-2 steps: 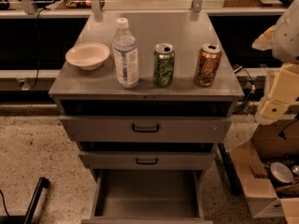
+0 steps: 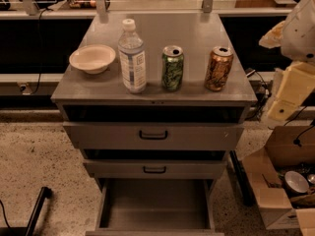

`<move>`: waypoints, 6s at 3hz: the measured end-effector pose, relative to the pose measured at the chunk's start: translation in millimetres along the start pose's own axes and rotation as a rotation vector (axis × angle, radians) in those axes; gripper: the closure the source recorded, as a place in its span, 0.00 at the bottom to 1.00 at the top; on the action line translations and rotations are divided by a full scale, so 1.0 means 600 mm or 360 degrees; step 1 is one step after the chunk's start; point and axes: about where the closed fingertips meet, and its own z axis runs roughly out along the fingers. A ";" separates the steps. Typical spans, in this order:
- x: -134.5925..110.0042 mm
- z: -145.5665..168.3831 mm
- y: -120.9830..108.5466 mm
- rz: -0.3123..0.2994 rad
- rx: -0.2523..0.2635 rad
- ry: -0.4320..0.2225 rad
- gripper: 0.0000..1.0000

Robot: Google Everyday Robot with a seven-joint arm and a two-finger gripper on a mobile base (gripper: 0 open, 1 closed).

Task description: Place blue plastic bottle into bottom drawer

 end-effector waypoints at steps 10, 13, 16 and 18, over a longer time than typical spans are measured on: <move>-0.449 0.238 -0.184 0.0365 0.0349 -0.1071 0.18; -0.494 0.251 -0.228 0.0435 0.0260 -0.1484 0.88; -0.484 0.122 -0.075 0.0044 -0.0245 -0.1714 1.00; -0.395 0.154 0.013 0.0126 -0.0393 -0.1530 1.00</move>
Offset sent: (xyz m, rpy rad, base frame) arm 0.0708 0.1689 0.0302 0.3090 -0.0337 0.3234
